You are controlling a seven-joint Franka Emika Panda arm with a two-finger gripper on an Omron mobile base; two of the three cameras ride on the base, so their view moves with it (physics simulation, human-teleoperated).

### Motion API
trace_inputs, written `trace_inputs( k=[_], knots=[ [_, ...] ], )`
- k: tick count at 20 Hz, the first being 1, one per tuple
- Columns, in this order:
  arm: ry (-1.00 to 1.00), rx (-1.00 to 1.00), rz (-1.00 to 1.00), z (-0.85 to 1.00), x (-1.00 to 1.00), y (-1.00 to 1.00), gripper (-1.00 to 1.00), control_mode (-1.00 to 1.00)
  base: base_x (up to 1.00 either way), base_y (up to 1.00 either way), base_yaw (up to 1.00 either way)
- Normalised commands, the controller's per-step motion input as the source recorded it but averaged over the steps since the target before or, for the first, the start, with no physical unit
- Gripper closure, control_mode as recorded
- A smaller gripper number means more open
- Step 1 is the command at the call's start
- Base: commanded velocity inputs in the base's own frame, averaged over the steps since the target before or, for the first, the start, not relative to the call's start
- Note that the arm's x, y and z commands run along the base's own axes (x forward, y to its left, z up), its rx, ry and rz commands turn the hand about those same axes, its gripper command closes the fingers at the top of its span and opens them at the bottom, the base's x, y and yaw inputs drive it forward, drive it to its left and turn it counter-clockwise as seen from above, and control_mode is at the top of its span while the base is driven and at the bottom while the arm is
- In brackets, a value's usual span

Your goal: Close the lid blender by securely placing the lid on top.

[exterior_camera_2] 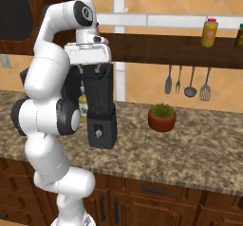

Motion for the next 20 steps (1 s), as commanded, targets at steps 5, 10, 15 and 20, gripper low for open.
trace_inputs(
  k=[5, 10, 15, 20],
  knots=[
    [-0.08, 0.03, 0.0, -0.01, 0.36, 0.0, 1.0, -1.0, 0.0, 0.0, 0.0],
    [-0.08, 0.04, 0.0, 0.0, 0.39, 0.0, 1.0, -1.0, 0.0, 0.0, 0.0],
    [-0.05, 0.03, 0.0, 0.0, 0.42, 0.0, 1.0, -1.0, 0.0, 0.0, 0.0],
    [-0.01, 0.0, 0.0, -0.1, 0.39, 0.0, 1.0, -1.0, 0.0, 0.0, 0.0]
  ],
)
